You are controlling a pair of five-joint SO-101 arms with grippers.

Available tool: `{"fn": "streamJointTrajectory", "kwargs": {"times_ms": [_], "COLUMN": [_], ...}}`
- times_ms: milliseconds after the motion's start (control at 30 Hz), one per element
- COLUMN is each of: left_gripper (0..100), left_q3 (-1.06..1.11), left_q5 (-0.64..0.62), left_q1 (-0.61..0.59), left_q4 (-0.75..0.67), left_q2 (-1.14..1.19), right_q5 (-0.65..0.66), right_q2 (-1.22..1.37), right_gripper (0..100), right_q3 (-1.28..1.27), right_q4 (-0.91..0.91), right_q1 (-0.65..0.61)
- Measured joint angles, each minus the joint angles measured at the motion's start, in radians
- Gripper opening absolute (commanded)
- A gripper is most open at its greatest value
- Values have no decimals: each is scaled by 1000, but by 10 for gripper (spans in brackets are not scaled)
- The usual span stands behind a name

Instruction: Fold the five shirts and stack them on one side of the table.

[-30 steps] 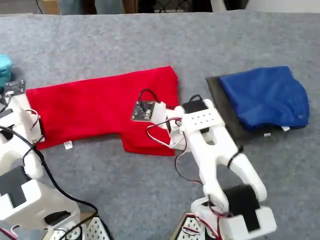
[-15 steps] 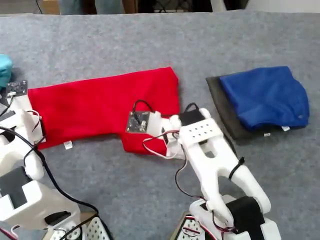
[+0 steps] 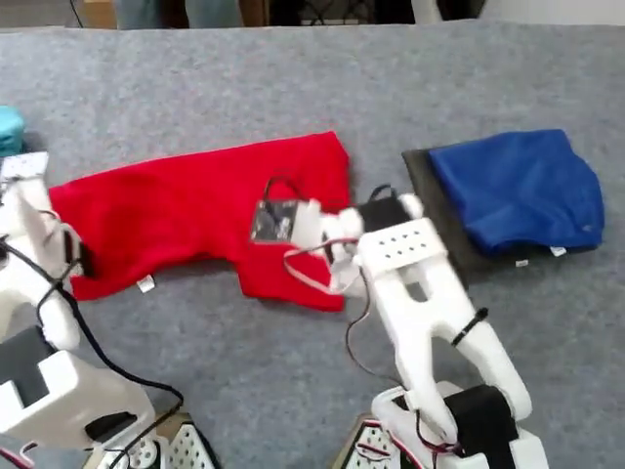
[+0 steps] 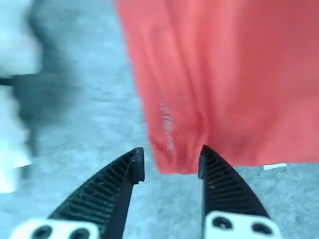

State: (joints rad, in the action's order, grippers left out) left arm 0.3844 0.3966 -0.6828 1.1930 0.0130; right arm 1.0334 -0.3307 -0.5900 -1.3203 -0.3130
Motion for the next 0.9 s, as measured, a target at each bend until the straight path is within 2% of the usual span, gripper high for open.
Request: {"fn": "streamJointTrajectory", "kwargs": {"times_ms": [167,300,367,433,500,633,767,900], "left_gripper": [205,187,111,18,48,30,30,29], "left_q3": [-161,-245,-282,-307,-310,-233,-132,-109], "left_q5": [-9,-9,-40,-129,-247,-443,-480,-482], "left_q1": [-64,-66,-52,-17,23,94,114,110], "left_q4": [103,149,149,117,46,-198,-465,-706], "left_q2": [0,0,0,0,0,37,137,293], "right_q5": [0,-21,-81,-158,-239,-413,-542,-571], "right_q2": [0,0,14,58,138,381,678,971], "right_gripper": [141,10,18,15,15,15,15,15], "right_q3": [114,160,195,249,316,525,802,1073], "right_q4": [-5,3,46,104,170,224,226,226], "right_q1": [55,58,58,58,58,58,44,48]}}
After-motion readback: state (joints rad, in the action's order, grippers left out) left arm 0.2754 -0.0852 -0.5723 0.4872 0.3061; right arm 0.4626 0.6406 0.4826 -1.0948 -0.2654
